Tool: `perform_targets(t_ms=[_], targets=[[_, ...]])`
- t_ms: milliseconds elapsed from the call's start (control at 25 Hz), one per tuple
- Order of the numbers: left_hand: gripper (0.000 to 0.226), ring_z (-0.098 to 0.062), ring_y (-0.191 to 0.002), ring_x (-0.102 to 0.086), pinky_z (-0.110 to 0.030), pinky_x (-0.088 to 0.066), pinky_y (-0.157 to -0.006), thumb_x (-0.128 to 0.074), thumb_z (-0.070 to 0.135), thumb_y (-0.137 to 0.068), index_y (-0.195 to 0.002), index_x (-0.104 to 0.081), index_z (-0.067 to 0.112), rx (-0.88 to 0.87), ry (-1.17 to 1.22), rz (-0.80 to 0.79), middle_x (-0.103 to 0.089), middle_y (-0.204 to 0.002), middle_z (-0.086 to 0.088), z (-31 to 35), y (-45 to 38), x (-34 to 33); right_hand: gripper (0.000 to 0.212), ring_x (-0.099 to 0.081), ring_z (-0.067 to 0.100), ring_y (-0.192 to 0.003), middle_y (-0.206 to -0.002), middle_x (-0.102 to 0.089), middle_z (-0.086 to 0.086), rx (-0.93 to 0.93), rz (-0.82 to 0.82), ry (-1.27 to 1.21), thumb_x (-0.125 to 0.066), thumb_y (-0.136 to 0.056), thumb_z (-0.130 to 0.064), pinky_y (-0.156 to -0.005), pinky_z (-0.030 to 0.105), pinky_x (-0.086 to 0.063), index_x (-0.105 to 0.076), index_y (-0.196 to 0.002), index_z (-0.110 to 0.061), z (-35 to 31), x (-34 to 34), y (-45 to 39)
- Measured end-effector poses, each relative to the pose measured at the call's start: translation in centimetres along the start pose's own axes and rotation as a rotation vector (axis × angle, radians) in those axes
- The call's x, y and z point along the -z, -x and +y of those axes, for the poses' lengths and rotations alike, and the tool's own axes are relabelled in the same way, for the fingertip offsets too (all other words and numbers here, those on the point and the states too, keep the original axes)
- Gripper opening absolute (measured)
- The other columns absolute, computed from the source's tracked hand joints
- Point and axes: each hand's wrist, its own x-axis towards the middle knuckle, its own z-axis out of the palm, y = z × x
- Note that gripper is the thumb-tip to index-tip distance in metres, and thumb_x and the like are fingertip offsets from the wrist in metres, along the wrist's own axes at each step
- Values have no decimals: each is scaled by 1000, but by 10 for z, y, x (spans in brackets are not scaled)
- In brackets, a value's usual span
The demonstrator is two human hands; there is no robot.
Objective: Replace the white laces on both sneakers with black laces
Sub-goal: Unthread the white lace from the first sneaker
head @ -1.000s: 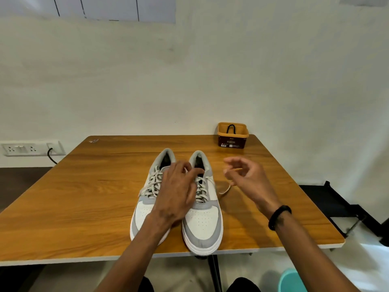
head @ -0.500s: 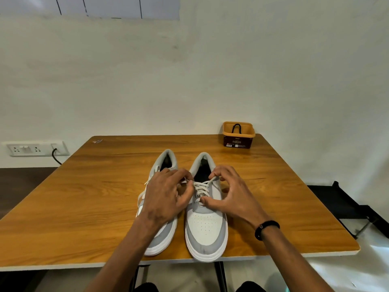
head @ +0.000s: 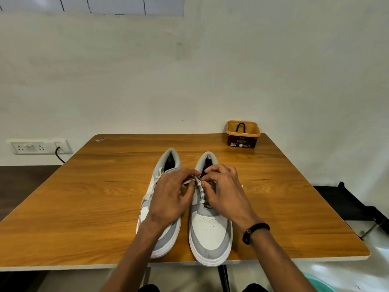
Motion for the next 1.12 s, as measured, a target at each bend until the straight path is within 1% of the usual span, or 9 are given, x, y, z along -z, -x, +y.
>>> perform_targets(t_ms=[120, 240, 400, 480, 600, 760, 880, 1000, 1120], targets=[[36, -1, -108, -64, -37, -53, -100, -55, 44, -98, -129, -69, 31, -1, -51, 9, -73, -117, 15, 3, 3, -1, 7, -42, 9, -113, -113, -55, -9, 8, 80, 8, -61, -103, -20, -92, 21, -40, -67, -103, -24, -5, -5, 1], [32, 0, -106, -61, -33, -49, -100, -57, 38, -99, -128, -67, 31, -28, -94, 27, -72, -115, 15, 3, 5, -3, 8, -55, 2, -105, -112, -54, -10, -87, 260, -216, -56, -106, -19, -87, 19, -50, -61, -101, -24, 3, -8, 8], [30, 0, -100, -56, -28, -45, -97, -62, 37, -97, -126, -67, 30, -47, -163, 75, -72, -109, 11, 2, 9, -6, 9, -69, 13, -105, -107, -73, -9, -420, 399, -657, -66, -102, -31, -92, 44, -61, -72, -96, -36, 17, -8, 26], [33, -5, -102, -60, -26, -43, -97, -61, 39, -96, -127, -67, 29, -52, -170, 68, -72, -110, 9, 2, 10, -7, 9, -66, 10, -111, -116, -69, -11, -340, 393, -545, -71, -98, -32, -91, 33, -60, -72, -106, -35, 17, -3, 31], [34, -5, -103, -59, -24, -40, -95, -58, 40, -97, -129, -66, 29, -46, -177, 58, -72, -111, 9, 2, 11, -6, 34, -50, 0, -125, -137, -50, -14, -74, 250, -207, -72, -97, -31, -97, 16, -49, -68, -131, -30, 6, 7, 22], [35, -4, -108, -58, -20, -36, -97, -54, 39, -100, -131, -65, 31, -10, -159, 41, -72, -116, 9, 2, 12, -4, 23, -40, 14, -132, -143, -46, -4, 15, 31, 147, -71, -99, -26, -103, 31, -51, -73, -122, -25, -10, 8, -4], [34, -4, -108, -59, -23, -41, -98, -49, 38, -103, -132, -65, 31, -2, -164, 31, -71, -116, 10, 3, 11, -3, 6, -46, 9, -120, -124, -50, -7, 13, 64, 107, -71, -98, -26, -92, 25, -51, -72, -103, -23, -13, 11, -7], [32, -5, -102, -60, -22, -41, -95, -48, 33, -104, -129, -67, 29, -13, -145, 57, -72, -110, 8, 5, 11, -3, 3, -57, 0, -104, -114, -55, -13, -88, 189, -147, -72, -98, -23, -84, 15, -51, -70, -95, -23, -2, 19, 7], [32, -7, -97, -62, -27, -46, -92, -48, 30, -104, -128, -68, 26, -22, -124, 59, -73, -106, 7, 5, 10, -2, 5, -63, 0, -99, -105, -67, -14, -231, 329, -340, -71, -99, -23, -84, 22, -55, -69, -95, -27, 16, 29, 26]])
